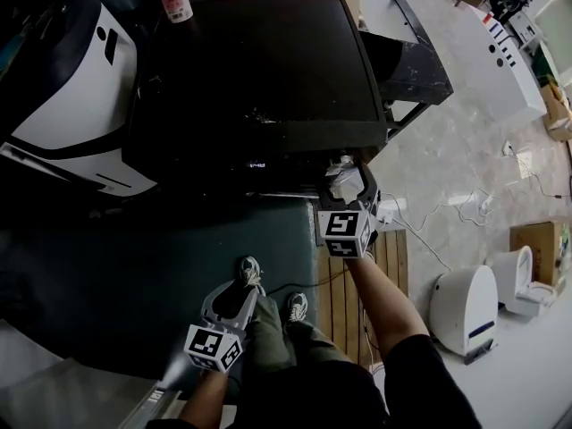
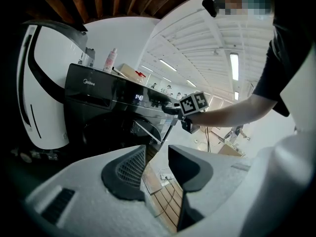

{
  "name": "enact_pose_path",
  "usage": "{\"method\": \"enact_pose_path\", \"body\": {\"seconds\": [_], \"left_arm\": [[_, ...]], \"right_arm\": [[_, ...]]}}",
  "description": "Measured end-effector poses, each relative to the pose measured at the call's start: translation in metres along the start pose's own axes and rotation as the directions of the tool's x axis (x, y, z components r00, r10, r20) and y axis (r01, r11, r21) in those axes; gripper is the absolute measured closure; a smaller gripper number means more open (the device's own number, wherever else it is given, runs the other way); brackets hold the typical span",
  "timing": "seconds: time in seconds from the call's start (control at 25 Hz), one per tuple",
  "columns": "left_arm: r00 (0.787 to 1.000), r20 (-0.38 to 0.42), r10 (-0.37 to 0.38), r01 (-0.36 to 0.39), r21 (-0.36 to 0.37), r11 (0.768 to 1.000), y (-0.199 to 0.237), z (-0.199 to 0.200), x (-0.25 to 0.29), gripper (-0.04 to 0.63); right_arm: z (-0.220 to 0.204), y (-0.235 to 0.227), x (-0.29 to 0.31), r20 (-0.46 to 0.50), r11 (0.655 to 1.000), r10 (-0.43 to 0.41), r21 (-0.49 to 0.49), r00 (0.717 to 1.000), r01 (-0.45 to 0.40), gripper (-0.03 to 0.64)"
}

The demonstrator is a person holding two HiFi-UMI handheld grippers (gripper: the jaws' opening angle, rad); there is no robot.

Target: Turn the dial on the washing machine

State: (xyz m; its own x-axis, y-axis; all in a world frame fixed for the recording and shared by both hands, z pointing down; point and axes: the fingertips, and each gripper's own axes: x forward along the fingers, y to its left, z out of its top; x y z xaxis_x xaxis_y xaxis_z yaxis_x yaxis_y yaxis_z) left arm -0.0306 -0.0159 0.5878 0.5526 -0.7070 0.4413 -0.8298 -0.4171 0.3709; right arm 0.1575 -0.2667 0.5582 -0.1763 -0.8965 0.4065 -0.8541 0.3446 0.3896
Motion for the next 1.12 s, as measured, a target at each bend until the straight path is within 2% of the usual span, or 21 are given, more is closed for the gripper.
{"method": "enact_pose_path", "body": {"seconds": [0.08, 0.24, 0.56, 0.76, 0.88, 1.0, 1.12], "left_arm": [[1.0, 0.002, 0.005, -0.005, -0.005, 1.0, 0.004, -0.001, -0.003, 0.46], [1.0, 0.001, 0.012, -0.012, -0.01, 1.0, 0.012, -0.001, -0.008, 0.46], [1.0, -0.001, 0.02, -0.02, -0.024, 1.0, 0.022, -0.002, -0.011, 0.46], [1.0, -0.004, 0.007, -0.007, -0.019, 1.0, 0.019, -0.002, -0.008, 0.46], [1.0, 0.001, 0.008, -0.008, -0.027, 1.0, 0.018, 0.0, -0.007, 0.46], [1.0, 0.0, 0.003, -0.003, -0.023, 1.0, 0.016, 0.0, -0.007, 0.46], [1.0, -0.003, -0.001, 0.001, -0.015, 1.0, 0.014, -0.002, -0.007, 0.46]], "right_arm": [[-0.002, 0.001, 0.003, -0.007, 0.998, -0.036, -0.048, 0.999, 0.036, 0.259], [-0.01, 0.005, 0.01, -0.035, 0.995, -0.062, -0.075, 0.997, 0.06, 0.262], [-0.008, -0.002, 0.013, -0.022, 0.991, -0.103, -0.087, 0.994, 0.101, 0.357], [-0.01, -0.004, 0.012, -0.021, 0.998, -0.067, 0.007, 0.998, 0.068, 0.345], [-0.012, -0.005, 0.012, -0.028, 0.991, -0.025, 0.134, 0.999, 0.029, 0.345], [-0.012, -0.007, 0.013, -0.01, 0.954, 0.026, 0.3, 1.0, -0.022, 0.345], [-0.012, -0.008, 0.013, 0.011, 0.914, 0.066, 0.402, 0.998, -0.065, 0.345]]}}
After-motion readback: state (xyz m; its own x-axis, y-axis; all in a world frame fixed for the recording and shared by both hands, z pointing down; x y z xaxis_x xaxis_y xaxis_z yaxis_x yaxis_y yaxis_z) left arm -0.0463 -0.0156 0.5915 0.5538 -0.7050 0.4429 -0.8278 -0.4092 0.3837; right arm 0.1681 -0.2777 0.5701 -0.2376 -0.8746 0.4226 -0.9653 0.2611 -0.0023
